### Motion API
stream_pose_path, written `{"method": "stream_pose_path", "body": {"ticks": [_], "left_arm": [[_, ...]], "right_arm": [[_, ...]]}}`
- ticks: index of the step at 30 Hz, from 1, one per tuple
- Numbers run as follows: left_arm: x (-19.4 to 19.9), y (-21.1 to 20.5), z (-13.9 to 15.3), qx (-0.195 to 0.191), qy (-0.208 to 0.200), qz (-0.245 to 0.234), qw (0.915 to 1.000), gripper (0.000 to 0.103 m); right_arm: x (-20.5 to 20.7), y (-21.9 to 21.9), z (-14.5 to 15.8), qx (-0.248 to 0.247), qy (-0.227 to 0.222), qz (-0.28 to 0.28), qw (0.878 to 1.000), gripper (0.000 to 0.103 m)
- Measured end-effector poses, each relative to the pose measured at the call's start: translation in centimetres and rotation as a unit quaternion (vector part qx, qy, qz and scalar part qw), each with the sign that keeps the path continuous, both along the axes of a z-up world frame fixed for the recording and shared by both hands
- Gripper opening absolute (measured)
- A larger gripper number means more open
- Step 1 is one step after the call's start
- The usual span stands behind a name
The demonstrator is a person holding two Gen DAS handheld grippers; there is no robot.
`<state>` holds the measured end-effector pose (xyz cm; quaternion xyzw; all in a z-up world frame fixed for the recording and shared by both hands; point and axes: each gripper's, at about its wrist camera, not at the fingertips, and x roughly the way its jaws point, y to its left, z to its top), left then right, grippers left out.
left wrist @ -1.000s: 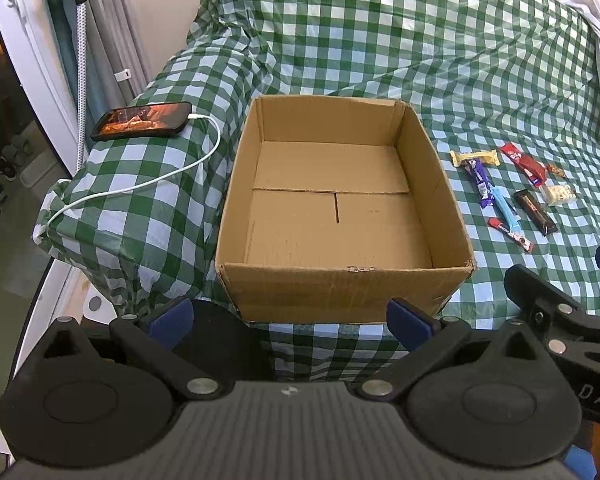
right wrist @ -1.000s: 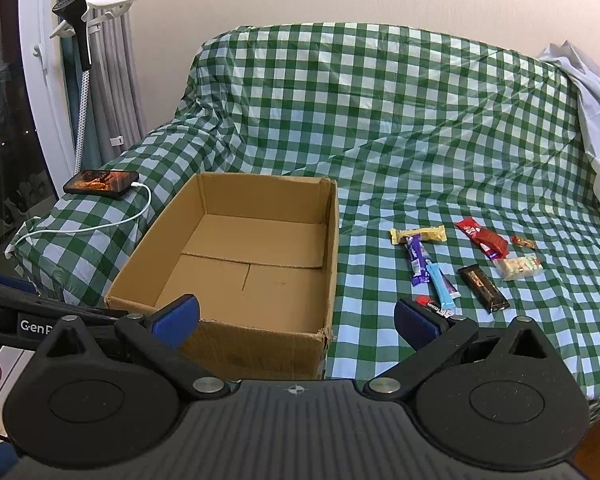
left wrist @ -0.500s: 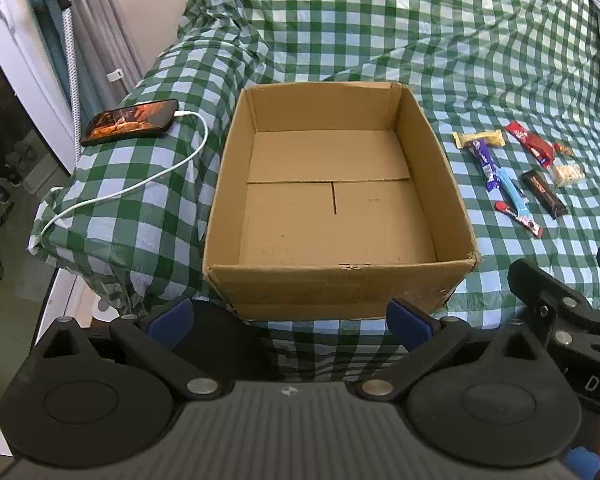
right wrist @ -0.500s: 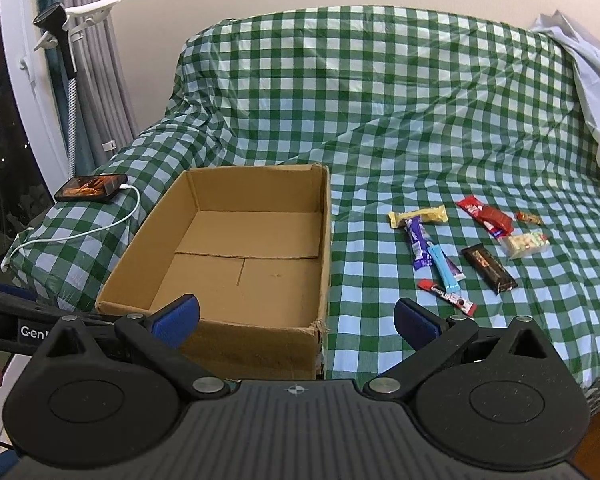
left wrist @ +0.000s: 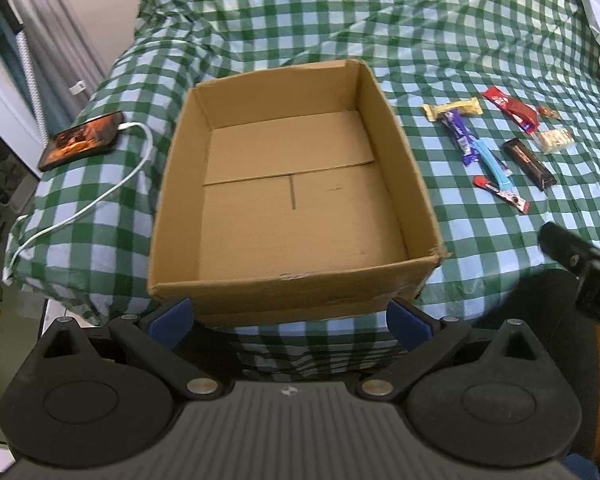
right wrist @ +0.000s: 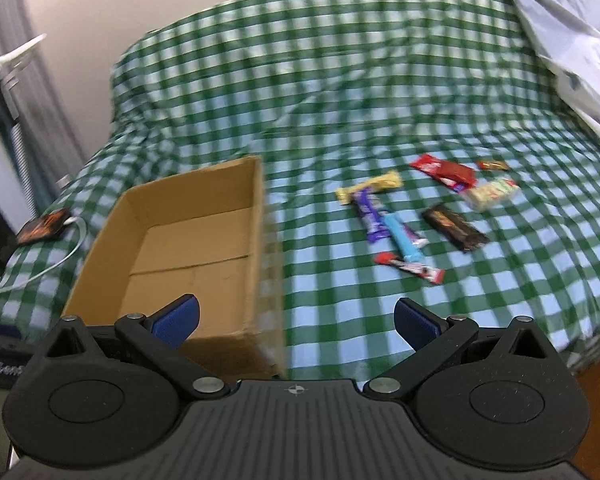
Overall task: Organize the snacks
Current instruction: 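Grasp the purple chocolate bar with the left tool while the right grasps the dark chocolate bar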
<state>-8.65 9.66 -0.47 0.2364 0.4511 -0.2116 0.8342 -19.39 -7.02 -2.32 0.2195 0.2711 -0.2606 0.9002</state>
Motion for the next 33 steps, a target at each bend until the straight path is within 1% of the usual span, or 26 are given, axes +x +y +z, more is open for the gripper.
{"method": "stream_pose_path", "body": {"ticks": [6, 11, 14, 18, 21, 23, 26, 29, 33], "left_arm": [[0.3, -4.1, -0.7, -0.014, 0.044, -0.012, 0.9989, 0.103], [1.2, -8.8, -1.2, -0.027, 0.079, -0.02, 0.9963, 0.103], [2.0, -12.7, -1.7, -0.022, 0.086, -0.033, 0.9955, 0.103], [3.5, -18.6, -3.2, -0.003, 0.078, -0.063, 0.995, 0.103], [5.8, -23.5, -5.7, 0.013, 0.097, -0.076, 0.9922, 0.103], [7.5, -26.0, -7.5, 0.015, 0.108, -0.065, 0.9918, 0.103], [9.9, -29.8, -10.7, 0.021, 0.098, -0.048, 0.9938, 0.103], [12.2, -32.9, -13.4, 0.026, 0.091, -0.048, 0.9944, 0.103], [14.8, -36.2, -16.5, 0.023, 0.089, -0.043, 0.9948, 0.103]], "right_arm": [[-2.4, -5.6, -2.4, 0.007, 0.001, -0.069, 0.998, 0.103], [-4.3, -10.6, -4.1, 0.016, 0.014, -0.123, 0.992, 0.103], [-4.8, -13.6, -5.0, 0.016, 0.021, -0.147, 0.989, 0.103], [-4.2, -17.8, -6.6, 0.018, 0.03, -0.169, 0.985, 0.103], [-2.5, -20.6, -8.1, 0.003, 0.047, -0.166, 0.985, 0.103], [-0.7, -22.5, -9.6, -0.013, 0.071, -0.155, 0.985, 0.103], [1.9, -25.7, -12.2, -0.014, 0.094, -0.132, 0.987, 0.103], [4.8, -28.2, -14.6, -0.013, 0.106, -0.1, 0.989, 0.103], [8.9, -30.6, -17.3, -0.036, 0.136, -0.069, 0.988, 0.102]]}}
